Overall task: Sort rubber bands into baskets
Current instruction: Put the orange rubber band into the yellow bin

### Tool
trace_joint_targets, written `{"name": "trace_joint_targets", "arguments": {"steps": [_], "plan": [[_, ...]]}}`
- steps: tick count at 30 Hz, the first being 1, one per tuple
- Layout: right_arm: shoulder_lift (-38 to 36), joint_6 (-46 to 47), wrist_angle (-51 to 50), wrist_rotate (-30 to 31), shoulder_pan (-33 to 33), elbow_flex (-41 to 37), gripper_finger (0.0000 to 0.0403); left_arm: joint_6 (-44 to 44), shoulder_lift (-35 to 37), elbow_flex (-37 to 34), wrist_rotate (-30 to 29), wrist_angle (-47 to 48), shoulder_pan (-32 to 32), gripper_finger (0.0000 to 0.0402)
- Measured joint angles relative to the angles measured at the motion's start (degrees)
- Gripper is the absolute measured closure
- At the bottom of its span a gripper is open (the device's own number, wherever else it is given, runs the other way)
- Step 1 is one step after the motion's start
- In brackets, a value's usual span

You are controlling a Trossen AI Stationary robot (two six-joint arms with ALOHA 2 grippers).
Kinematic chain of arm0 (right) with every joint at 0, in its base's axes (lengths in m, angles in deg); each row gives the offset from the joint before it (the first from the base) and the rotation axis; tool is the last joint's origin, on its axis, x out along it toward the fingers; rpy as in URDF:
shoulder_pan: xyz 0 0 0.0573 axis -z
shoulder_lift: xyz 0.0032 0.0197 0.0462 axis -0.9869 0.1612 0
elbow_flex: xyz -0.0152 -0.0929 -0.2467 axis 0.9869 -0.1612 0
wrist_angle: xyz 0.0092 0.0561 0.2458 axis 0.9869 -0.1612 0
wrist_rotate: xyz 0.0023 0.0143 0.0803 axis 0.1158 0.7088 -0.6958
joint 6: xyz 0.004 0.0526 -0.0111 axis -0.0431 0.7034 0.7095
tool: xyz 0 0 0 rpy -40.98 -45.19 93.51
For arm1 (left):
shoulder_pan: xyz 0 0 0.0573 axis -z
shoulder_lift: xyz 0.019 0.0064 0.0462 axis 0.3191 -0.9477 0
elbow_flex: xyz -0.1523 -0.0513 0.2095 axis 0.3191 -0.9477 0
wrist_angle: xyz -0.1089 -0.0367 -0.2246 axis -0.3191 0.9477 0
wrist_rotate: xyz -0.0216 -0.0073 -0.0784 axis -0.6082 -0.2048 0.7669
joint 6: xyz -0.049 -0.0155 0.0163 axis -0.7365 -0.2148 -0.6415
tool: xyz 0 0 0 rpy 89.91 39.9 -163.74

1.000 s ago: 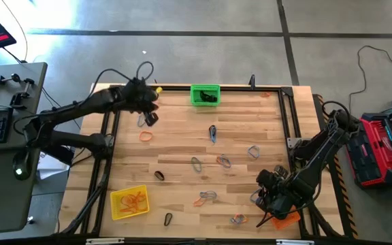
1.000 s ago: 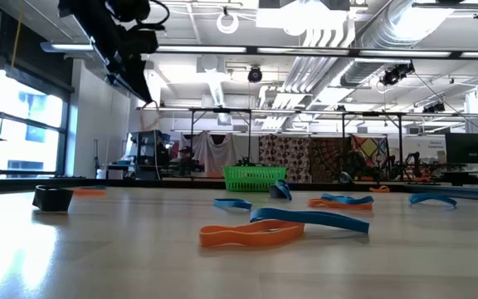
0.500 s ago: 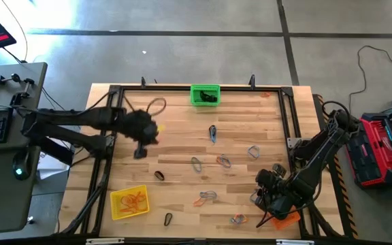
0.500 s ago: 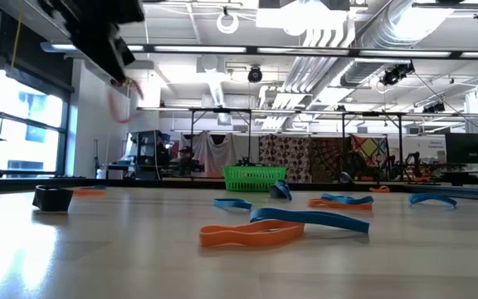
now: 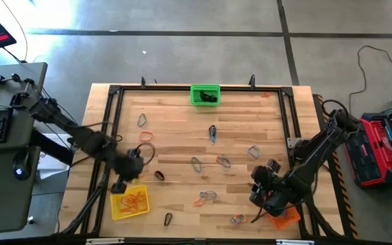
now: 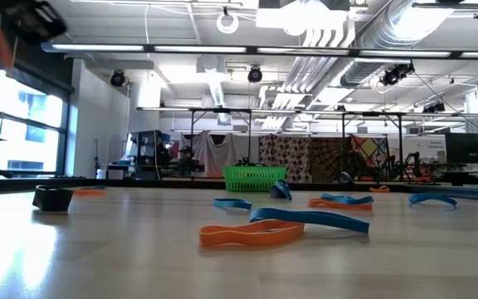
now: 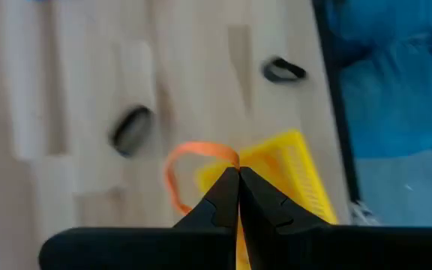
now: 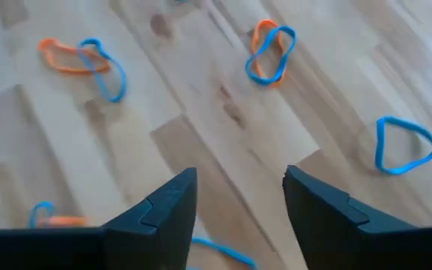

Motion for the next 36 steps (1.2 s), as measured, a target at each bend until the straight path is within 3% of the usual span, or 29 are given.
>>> {"name": "trace_joint_targets", "arguments": {"steps": [4, 11, 13, 18, 28, 36], "plan": [[0.0, -3.8, 0.8, -2.0, 3.6, -1.5, 0.0253, -9.0, -1.7, 0.0, -2.6, -0.3, 8.6, 0.0401], [0.0, -14.9, 4.2, -2.8, 8.9, -2.1, 0.0378, -20.0, -8.2, 0.0, -4.3, -2.5, 19.5, 0.0401], [0.0, -18.4, 5.4, -2.8, 10.0, -2.1, 0.0396, -21.8, -10.5, 0.0, -4.5, -4.6, 21.6, 0.0401], [0.0, -23.3, 6.6, -2.8, 12.7, -2.1, 0.0384, -24.8, -15.8, 0.0, -7.1, -6.3, 24.6, 0.0401], [0.0, -30.2, 7.5, -2.7, 18.0, -2.1, 0.0401, -27.2, -23.0, 0.0, -5.3, -6.6, 25.6, 0.0399], [0.0, -36.2, 11.2, -5.0, 21.7, -2.1, 0.0402, -29.6, -22.2, 0.0, -1.5, -6.4, 25.2, 0.035]]}}
